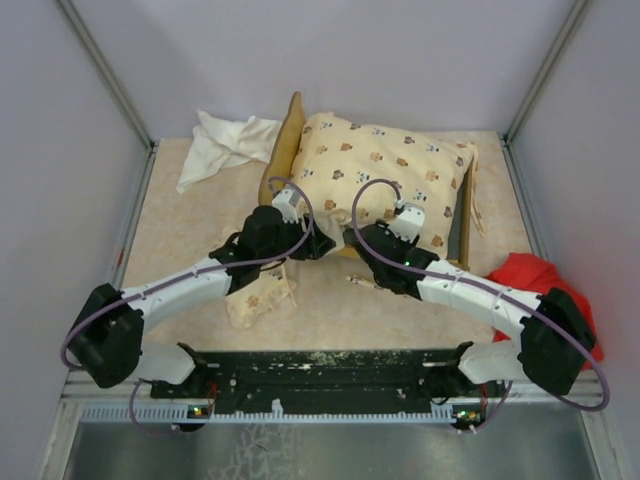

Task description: Set up the pet bed

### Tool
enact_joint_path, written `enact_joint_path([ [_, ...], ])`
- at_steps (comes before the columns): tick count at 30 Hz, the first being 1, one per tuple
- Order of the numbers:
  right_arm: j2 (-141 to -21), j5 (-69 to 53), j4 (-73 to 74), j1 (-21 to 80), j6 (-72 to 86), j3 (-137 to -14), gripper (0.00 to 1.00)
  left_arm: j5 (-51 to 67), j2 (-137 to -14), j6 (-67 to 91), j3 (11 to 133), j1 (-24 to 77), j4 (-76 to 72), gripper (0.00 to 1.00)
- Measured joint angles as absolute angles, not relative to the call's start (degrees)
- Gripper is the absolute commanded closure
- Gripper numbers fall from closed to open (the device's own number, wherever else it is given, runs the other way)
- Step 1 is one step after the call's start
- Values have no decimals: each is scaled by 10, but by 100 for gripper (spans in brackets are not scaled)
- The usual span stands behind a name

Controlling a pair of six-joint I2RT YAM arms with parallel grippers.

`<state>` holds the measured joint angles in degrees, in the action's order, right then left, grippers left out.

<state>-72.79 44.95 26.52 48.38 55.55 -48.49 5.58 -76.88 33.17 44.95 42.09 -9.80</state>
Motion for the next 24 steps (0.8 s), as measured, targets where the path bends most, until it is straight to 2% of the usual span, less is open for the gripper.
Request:
enact_joint_path([
  [5, -738, 460, 240, 470, 547, -480, 58, 36, -820, 333, 469, 424, -108, 36],
  [6, -738, 464, 237, 469, 541, -476, 64, 31, -831, 334, 473, 424, -104, 37],
  [7, -738, 468, 234, 468, 535, -471, 74, 23, -847, 336, 479, 424, -94, 40],
  [9, -733, 474, 220, 468, 513, -458, 91, 17, -854, 336, 481, 424, -88, 53],
  [12, -703, 477, 194, 467, 480, -424, 100, -4, -859, 335, 481, 425, -66, 89],
  [13, -689, 476, 189, 467, 469, -412, 100, -10, -859, 331, 481, 425, -60, 98],
  [24, -558, 449, 168, 462, 343, -334, 100, -60, -818, 274, 481, 425, 30, 100],
])
